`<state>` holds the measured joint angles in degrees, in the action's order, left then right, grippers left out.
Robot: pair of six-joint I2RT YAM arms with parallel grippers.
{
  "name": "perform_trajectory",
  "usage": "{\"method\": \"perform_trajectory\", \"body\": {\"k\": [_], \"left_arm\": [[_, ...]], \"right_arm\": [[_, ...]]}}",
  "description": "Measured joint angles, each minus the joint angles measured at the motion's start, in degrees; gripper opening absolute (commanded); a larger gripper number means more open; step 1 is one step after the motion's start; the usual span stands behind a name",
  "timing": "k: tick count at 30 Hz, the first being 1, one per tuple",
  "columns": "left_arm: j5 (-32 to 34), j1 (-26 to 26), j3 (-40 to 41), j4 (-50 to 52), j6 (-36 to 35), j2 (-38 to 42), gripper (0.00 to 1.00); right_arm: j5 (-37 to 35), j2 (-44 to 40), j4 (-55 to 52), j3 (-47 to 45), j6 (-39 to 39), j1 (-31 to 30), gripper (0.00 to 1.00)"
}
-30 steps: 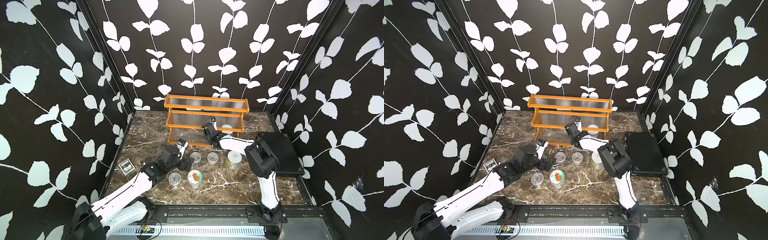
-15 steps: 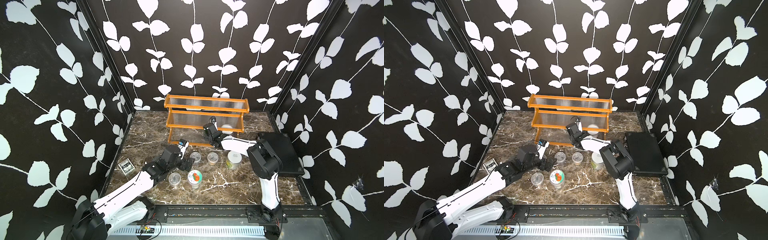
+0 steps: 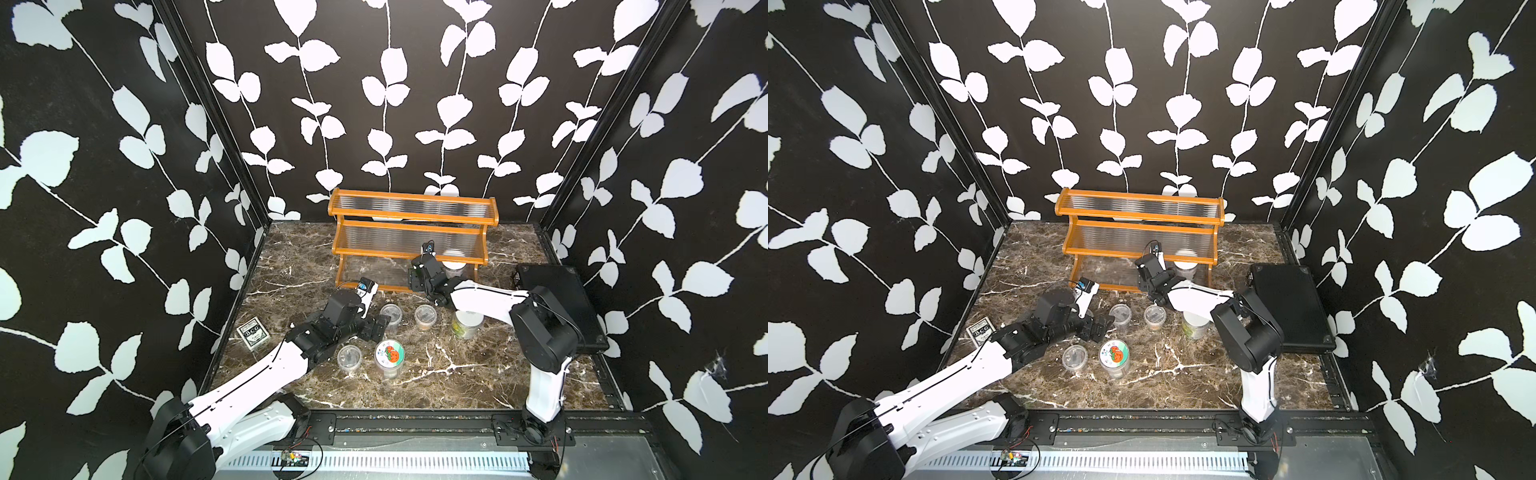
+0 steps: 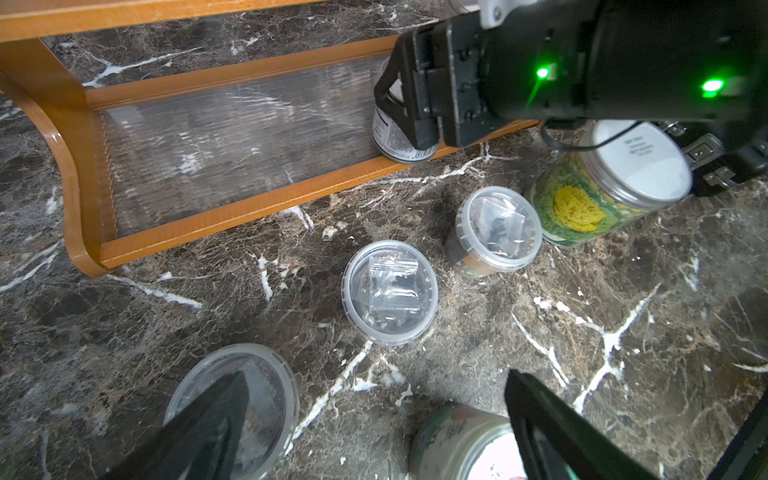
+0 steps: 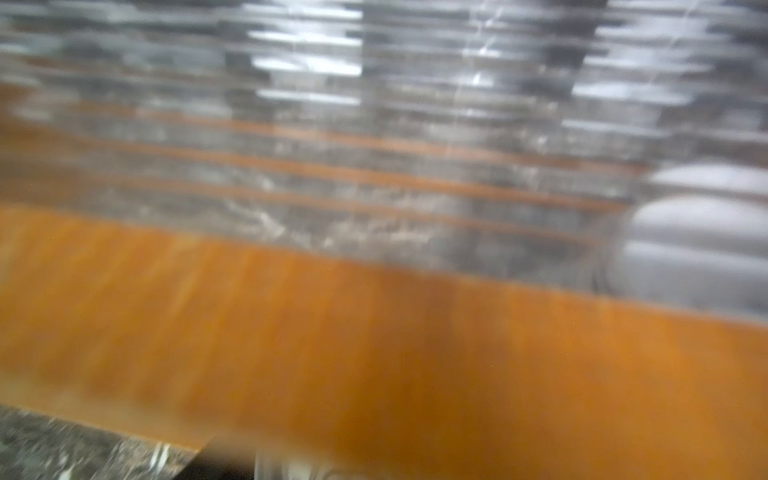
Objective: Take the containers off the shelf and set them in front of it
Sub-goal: 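Pick up a container from the shelf.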
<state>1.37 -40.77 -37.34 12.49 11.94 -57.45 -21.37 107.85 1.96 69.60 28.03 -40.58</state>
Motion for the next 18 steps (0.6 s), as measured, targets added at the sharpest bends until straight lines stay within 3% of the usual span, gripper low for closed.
{"method": "perform_trajectory", "body": {"k": [11, 18], "left_arm": [[0.00, 0.00, 0.00, 0.04, -0.59, 0.02, 0.99], [0.17, 2.05, 0.00, 0.72, -1.29, 0.04, 0.99]], "right_arm": [[8.68, -16.09, -1.40, -6.80, -2.91, -0.66, 0.62], [14.58, -28.59, -8.24, -10.54, -8.28, -4.11, 0.61]]}}
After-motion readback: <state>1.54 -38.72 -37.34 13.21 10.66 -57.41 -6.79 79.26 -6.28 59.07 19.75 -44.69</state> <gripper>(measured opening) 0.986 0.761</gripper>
